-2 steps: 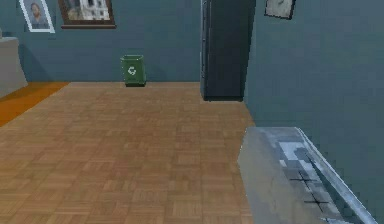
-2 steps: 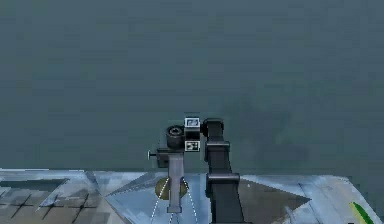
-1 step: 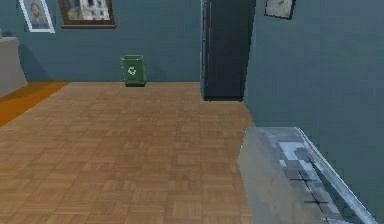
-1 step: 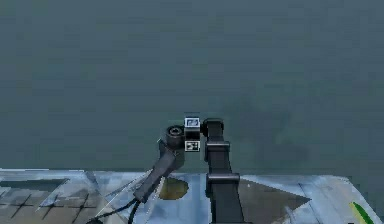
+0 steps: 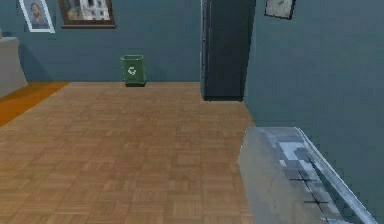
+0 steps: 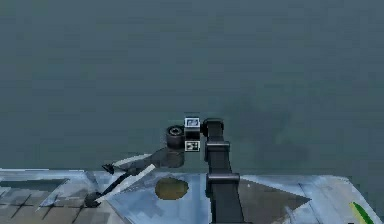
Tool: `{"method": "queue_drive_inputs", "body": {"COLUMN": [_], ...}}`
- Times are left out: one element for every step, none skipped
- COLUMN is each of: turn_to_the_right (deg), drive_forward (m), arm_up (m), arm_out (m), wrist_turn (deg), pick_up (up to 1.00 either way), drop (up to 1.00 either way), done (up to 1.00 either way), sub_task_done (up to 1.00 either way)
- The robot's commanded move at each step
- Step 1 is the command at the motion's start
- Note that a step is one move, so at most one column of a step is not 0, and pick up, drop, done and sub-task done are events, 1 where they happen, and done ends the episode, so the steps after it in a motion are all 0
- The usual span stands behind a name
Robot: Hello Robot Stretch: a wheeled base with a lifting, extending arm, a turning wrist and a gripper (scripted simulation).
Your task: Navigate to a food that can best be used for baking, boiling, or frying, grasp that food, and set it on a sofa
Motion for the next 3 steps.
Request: {"method": "queue_drive_inputs", "body": {"turn_to_the_right": [0.0, 0.0, 0.0], "drive_forward": [0.0, 0.0, 0.0], "arm_up": [0.0, 0.0, -0.3], "arm_out": [0.0, 0.0, 0.0], "wrist_turn": [45.0, 36.0, 0.0], "pick_up": [0.0, 0.0, 0.0], "drop": [0.0, 0.0, 0.0], "done": [0.0, 0.0, 0.0], "sub_task_done": [0.0, 0.0, 0.0]}}
